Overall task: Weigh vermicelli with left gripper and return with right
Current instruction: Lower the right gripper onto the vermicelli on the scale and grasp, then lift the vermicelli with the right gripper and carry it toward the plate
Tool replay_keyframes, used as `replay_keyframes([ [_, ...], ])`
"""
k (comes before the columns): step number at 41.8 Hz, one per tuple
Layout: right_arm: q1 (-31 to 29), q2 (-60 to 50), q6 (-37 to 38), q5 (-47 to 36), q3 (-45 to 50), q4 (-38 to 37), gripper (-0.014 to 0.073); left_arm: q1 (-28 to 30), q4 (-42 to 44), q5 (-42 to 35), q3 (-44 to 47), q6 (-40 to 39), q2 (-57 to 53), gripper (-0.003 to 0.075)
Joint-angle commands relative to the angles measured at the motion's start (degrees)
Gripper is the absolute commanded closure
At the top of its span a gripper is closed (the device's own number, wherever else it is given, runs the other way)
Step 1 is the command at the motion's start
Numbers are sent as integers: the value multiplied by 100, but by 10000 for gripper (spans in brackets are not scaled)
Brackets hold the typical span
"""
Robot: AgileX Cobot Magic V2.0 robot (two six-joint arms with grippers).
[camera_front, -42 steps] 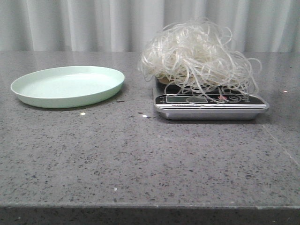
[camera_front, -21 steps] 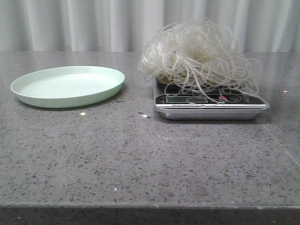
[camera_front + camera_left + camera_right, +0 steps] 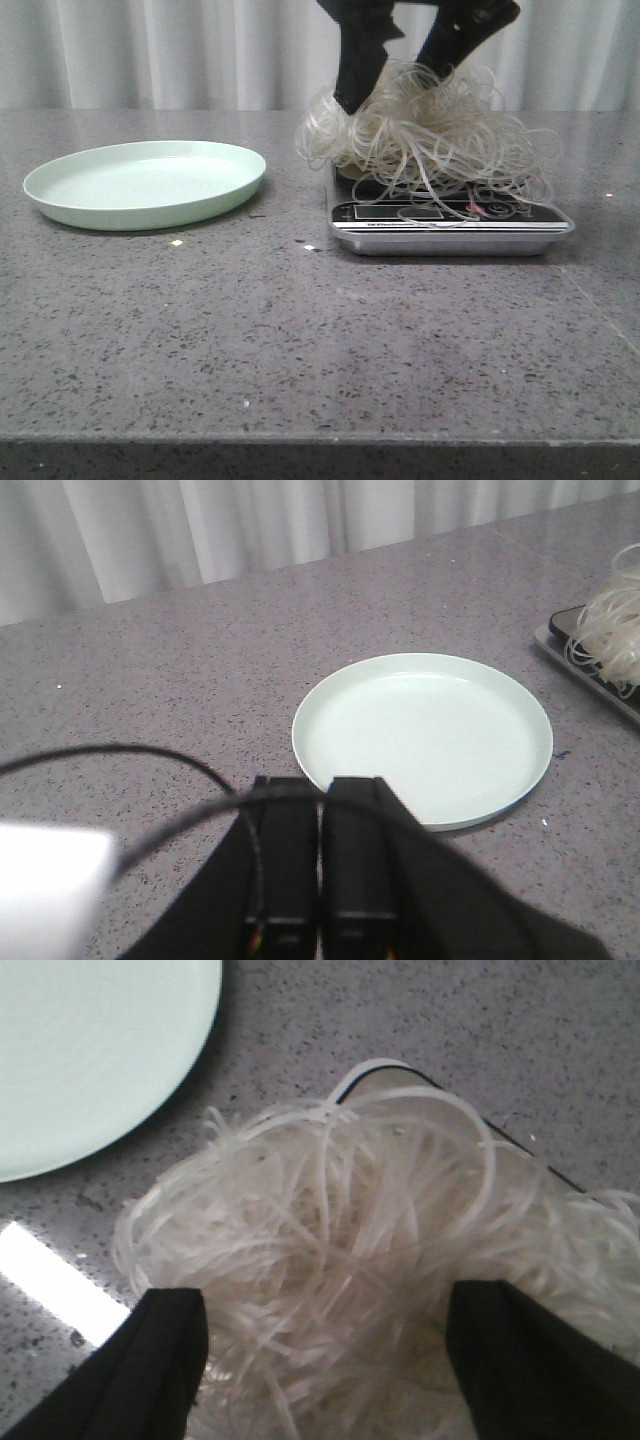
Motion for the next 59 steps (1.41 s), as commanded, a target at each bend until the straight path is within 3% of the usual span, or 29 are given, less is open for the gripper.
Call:
replay_keyframes([
  [1, -140, -42, -45, 6, -192, -29, -3, 16, 2, -469, -156, -70, 20, 584],
  [8, -163, 176, -45, 8, -186, 29, 38, 16, 2, -469, -156, -70, 20, 584],
  [11, -163, 189, -45, 27, -186, 91, 136, 16, 2, -469, -156, -70, 20, 584],
  [18, -163, 184, -45, 200, -192, 118, 459, 16, 2, -469, -156, -70, 20, 584],
  [20, -163, 184, -45, 245, -192, 112, 431, 16, 2, -469, -156, -70, 20, 584],
  [38, -163, -391, -45, 441, -505, 112, 442, 16, 2, -469, -156, -70, 20, 584],
  [51, -137, -722, -51, 955, -1725, 118, 442, 16, 2, -469, -156, -70, 20, 584],
  [59, 195, -700, -196, 848, -2551, 123, 442, 16, 2, -469, -156, -70, 20, 584],
])
